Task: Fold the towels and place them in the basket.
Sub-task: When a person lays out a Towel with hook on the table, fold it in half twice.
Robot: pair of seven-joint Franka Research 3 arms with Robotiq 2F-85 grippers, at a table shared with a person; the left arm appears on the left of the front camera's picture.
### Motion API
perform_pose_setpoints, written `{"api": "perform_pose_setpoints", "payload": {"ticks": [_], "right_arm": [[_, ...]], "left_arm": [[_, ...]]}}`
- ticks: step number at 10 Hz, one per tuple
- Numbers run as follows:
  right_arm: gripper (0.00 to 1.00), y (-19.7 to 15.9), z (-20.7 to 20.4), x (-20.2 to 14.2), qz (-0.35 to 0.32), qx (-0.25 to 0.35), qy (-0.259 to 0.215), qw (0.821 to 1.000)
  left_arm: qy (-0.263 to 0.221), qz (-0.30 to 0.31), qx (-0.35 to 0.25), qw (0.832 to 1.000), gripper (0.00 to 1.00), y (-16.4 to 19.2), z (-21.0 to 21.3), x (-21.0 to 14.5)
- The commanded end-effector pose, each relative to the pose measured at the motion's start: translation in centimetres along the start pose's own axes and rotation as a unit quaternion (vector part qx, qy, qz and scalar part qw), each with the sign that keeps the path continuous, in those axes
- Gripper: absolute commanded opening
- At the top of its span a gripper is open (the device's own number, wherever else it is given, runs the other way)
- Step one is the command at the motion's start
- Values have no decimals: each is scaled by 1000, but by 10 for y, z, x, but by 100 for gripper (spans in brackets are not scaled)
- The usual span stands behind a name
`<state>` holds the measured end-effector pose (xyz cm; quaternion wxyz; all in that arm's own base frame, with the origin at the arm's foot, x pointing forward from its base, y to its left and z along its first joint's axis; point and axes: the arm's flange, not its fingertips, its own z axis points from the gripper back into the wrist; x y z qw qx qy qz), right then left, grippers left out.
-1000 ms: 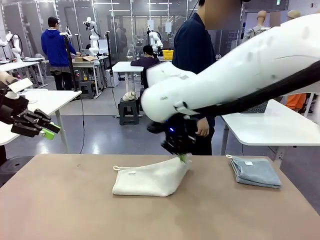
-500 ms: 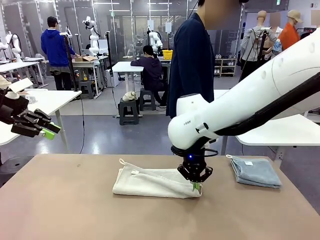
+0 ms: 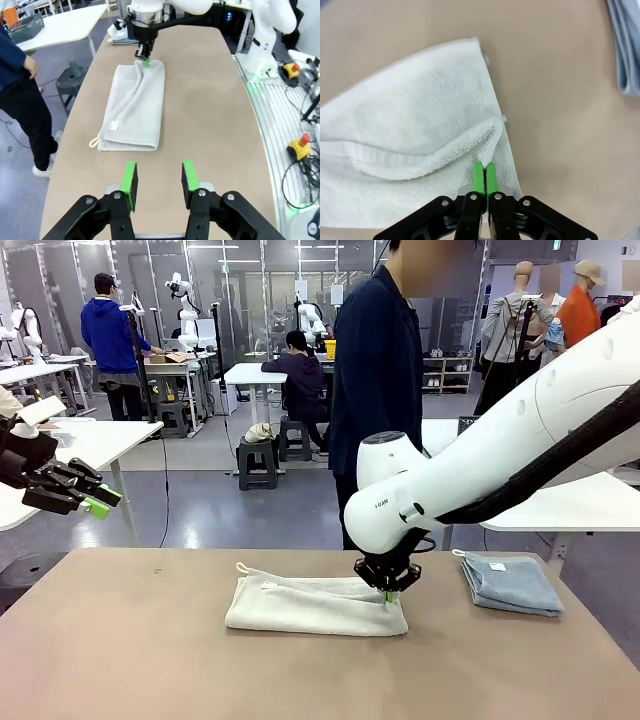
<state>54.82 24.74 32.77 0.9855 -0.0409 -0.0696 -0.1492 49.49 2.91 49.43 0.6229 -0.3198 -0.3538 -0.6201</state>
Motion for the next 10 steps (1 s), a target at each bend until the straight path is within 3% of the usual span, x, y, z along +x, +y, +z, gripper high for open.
{"api": "perform_pose_setpoints", "payload": {"ticks": [1, 5, 6, 8, 10], "right_arm": [[0, -7, -2, -4, 18, 17, -60, 998], [0, -9, -13, 11, 24, 19, -59, 998], [22, -9, -14, 12, 28, 21, -54, 998], [22, -10, -13, 12, 28, 22, -45, 998], [30, -15, -14, 10, 28, 19, -1, 999]], "left_arm": [[-2, -3, -1, 1000, 47, -1, 1, 0], [-2, -3, -1, 1000, 47, -1, 1, 0], [-2, -3, -1, 1000, 47, -1, 1, 0], [-2, -3, -1, 1000, 47, -1, 1, 0], [-2, -3, -1, 1000, 47, -1, 1, 0]]}}
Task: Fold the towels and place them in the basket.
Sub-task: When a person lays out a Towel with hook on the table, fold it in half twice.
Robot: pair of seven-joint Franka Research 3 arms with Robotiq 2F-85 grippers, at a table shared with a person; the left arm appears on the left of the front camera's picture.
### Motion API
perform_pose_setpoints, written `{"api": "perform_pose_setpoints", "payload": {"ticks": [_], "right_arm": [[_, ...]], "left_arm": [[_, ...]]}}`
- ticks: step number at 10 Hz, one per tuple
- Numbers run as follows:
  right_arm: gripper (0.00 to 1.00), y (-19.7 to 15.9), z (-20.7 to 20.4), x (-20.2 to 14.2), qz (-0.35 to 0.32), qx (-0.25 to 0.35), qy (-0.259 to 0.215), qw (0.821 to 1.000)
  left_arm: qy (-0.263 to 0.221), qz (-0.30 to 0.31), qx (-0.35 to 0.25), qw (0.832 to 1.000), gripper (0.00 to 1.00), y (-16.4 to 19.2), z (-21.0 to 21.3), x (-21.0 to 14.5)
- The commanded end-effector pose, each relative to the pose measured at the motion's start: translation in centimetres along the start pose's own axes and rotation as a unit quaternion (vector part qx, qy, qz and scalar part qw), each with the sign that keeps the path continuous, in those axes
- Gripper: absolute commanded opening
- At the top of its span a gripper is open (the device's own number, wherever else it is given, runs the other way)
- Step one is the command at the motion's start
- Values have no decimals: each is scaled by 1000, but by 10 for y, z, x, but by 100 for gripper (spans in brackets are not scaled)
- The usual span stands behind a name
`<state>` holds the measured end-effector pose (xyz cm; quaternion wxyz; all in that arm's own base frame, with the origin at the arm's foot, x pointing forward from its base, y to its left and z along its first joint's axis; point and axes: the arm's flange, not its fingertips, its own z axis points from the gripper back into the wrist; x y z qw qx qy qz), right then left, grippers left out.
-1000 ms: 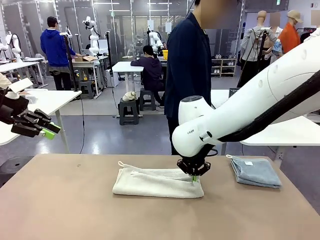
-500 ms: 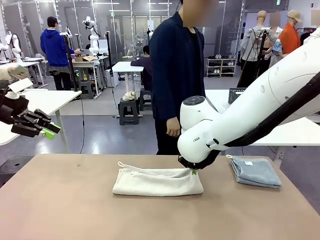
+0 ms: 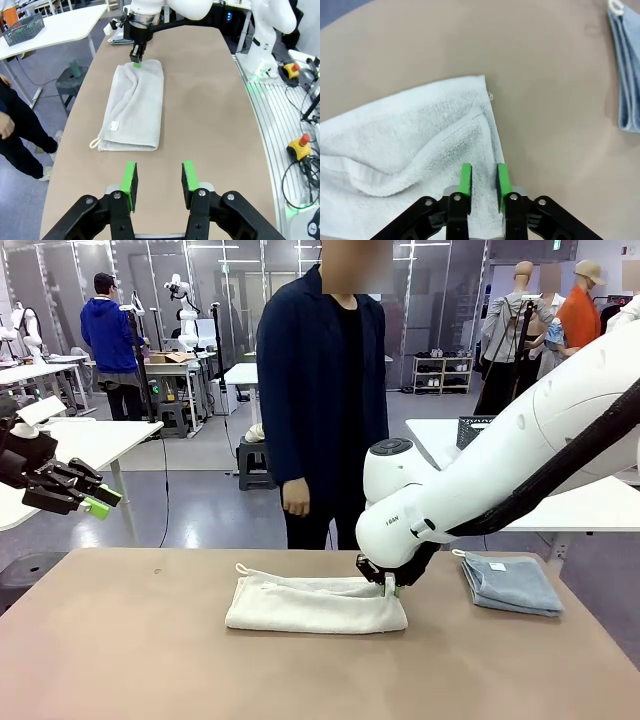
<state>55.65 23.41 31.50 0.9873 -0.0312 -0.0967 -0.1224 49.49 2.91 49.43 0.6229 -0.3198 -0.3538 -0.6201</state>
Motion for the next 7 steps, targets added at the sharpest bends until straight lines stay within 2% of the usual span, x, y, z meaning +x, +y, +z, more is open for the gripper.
{"api": "perform_pose_setpoints", "payload": {"ticks": [1, 3, 7], "right_arm": [[30, -7, -4, 0, 3, 3, 41, 999], [30, -9, -17, 1, 26, -9, 54, 998], [30, -12, -27, 1, 107, -5, 1, 994]], "left_arm": [[-2, -3, -1, 1000, 47, -1, 1, 0], [-2, -3, -1, 1000, 47, -1, 1, 0], [-2, -3, -1, 1000, 47, -1, 1, 0]]}}
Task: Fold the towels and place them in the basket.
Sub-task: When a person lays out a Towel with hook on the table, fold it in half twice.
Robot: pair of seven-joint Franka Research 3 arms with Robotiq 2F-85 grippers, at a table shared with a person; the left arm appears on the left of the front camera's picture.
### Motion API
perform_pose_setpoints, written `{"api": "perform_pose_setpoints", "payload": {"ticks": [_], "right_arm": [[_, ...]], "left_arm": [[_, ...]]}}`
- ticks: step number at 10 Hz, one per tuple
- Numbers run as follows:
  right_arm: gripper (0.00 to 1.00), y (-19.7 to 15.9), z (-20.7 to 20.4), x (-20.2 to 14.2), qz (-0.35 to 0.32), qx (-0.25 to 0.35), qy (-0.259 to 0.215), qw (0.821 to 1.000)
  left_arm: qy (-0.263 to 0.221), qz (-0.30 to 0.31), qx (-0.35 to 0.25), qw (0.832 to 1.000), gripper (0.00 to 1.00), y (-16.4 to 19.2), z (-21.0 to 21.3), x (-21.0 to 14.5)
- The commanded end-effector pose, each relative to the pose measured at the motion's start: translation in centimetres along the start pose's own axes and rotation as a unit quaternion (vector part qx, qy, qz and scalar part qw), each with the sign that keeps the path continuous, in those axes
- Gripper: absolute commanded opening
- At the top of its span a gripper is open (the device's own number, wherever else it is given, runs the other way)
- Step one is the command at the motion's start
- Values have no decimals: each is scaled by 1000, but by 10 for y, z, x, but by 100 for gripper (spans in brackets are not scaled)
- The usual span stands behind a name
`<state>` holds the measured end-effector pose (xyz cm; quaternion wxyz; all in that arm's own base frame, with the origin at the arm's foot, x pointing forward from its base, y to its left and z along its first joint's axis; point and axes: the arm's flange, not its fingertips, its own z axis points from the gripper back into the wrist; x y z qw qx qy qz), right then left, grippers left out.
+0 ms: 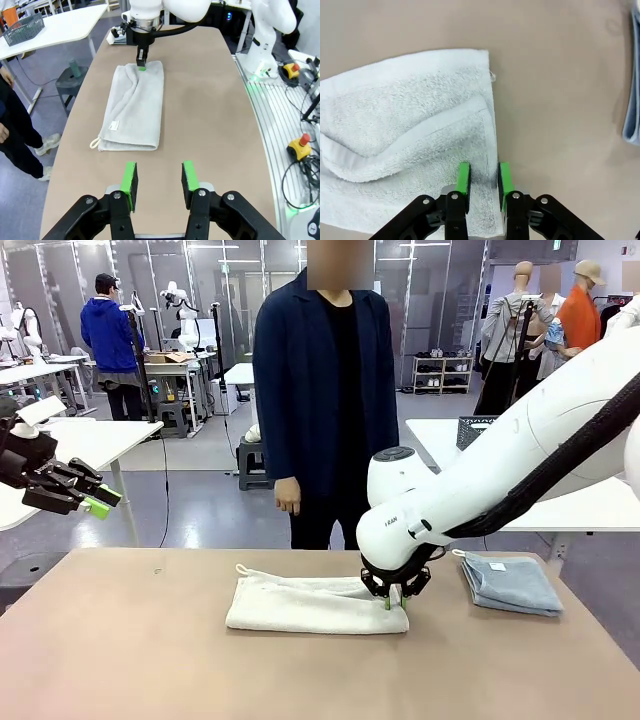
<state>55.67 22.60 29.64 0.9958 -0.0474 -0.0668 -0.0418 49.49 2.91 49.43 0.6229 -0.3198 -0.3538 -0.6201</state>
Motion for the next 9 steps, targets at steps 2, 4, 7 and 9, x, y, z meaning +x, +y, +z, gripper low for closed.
{"api": "perform_pose_setpoints", "payload": {"ticks": [2, 4, 7, 9], "right_arm": [[30, -7, -14, 3, 30, 26, -21, 999], [30, -9, -19, 4, 34, 40, -15, 999], [3, -10, -20, 4, 36, 39, -5, 999], [0, -10, -22, 4, 38, 40, -2, 998]], "left_arm": [[-2, -3, -1, 1000, 47, -1, 1, 0], [-2, -3, -1, 1000, 47, -1, 1, 0], [-2, -3, -1, 1000, 47, -1, 1, 0], [-2, -3, -1, 1000, 47, -1, 1, 0]]}}
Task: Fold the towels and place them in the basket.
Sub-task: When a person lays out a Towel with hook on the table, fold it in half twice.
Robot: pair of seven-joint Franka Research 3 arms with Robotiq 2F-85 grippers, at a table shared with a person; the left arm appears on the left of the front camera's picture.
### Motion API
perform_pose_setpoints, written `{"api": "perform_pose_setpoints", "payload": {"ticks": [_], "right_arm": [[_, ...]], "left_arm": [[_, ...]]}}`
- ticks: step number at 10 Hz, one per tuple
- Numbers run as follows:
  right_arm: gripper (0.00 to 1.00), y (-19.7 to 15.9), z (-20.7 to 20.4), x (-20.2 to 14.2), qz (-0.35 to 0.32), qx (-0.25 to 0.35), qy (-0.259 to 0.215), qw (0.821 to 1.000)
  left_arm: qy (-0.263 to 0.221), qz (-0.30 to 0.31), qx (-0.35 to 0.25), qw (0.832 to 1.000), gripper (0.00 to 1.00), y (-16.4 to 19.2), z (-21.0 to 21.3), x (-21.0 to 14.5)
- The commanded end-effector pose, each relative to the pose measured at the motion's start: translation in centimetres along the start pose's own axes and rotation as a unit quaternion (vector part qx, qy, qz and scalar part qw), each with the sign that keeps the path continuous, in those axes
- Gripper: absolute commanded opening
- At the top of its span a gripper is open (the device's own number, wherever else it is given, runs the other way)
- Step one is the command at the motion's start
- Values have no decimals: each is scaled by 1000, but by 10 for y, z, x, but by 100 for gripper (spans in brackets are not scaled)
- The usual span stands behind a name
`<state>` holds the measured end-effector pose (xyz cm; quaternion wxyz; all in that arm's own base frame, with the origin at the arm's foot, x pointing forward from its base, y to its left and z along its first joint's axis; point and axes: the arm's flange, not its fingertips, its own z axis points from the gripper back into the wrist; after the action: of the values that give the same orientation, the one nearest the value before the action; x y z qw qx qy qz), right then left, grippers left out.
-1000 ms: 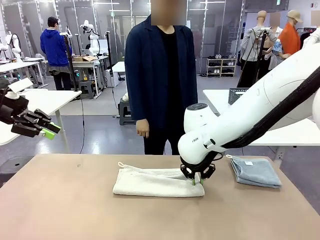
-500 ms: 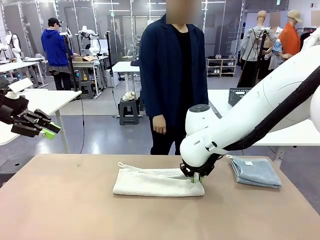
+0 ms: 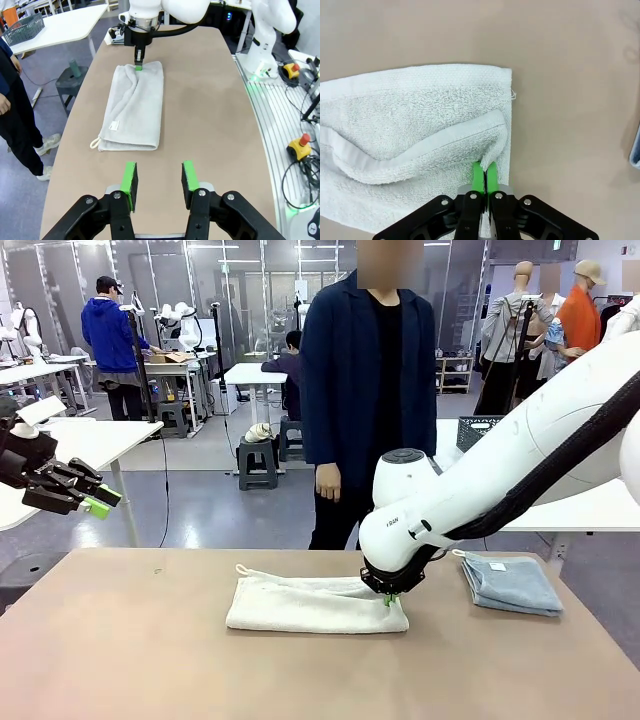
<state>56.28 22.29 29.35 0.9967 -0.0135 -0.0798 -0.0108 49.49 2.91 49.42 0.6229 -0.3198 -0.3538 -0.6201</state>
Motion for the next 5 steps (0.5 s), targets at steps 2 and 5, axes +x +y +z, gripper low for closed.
{"api": "perform_pose_setpoints", "payload": {"ticks": [2, 5], "right_arm": [[0, -10, -18, -3, 11, 4, 14, 1000], [0, -13, -15, -3, 6, 6, 13, 1000]], "left_arm": [[-2, -3, -1, 1000, 47, -1, 1, 0], [-2, -3, -1, 1000, 47, -1, 1, 0]]}}
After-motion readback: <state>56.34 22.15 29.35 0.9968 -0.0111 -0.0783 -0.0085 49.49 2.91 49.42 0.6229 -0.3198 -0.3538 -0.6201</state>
